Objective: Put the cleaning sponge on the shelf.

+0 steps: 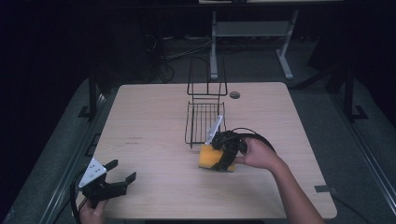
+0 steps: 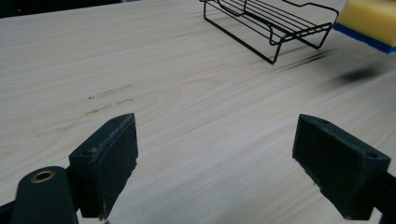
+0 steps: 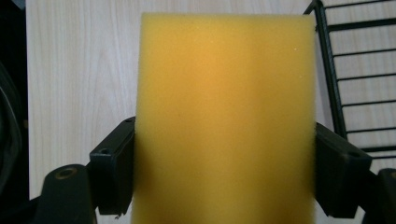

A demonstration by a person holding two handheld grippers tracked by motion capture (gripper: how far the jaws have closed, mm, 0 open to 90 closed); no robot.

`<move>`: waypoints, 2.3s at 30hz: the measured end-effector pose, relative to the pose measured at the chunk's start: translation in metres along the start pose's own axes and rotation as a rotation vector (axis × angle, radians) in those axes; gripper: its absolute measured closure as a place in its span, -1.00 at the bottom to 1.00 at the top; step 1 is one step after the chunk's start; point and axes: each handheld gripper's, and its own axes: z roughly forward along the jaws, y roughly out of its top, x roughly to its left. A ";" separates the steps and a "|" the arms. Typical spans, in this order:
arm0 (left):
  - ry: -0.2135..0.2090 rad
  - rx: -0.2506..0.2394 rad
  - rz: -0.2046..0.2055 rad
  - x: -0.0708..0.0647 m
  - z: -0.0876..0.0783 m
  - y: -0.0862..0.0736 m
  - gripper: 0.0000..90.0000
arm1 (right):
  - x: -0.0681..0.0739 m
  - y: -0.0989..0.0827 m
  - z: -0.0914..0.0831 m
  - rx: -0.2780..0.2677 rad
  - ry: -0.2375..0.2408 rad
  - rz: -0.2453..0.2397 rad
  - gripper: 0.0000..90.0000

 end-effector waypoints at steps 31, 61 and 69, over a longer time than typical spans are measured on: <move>-0.003 -0.006 -0.012 0.001 0.000 -0.001 -0.70 | -0.049 0.035 -0.002 -0.010 0.053 0.000 -0.52; 0.010 -0.007 -0.021 0.005 -0.001 -0.002 -0.70 | -0.087 0.046 0.004 0.010 0.099 0.032 -0.52; 0.013 -0.007 -0.019 0.005 -0.001 -0.002 -0.70 | -0.106 0.047 0.013 0.024 0.106 0.059 -0.52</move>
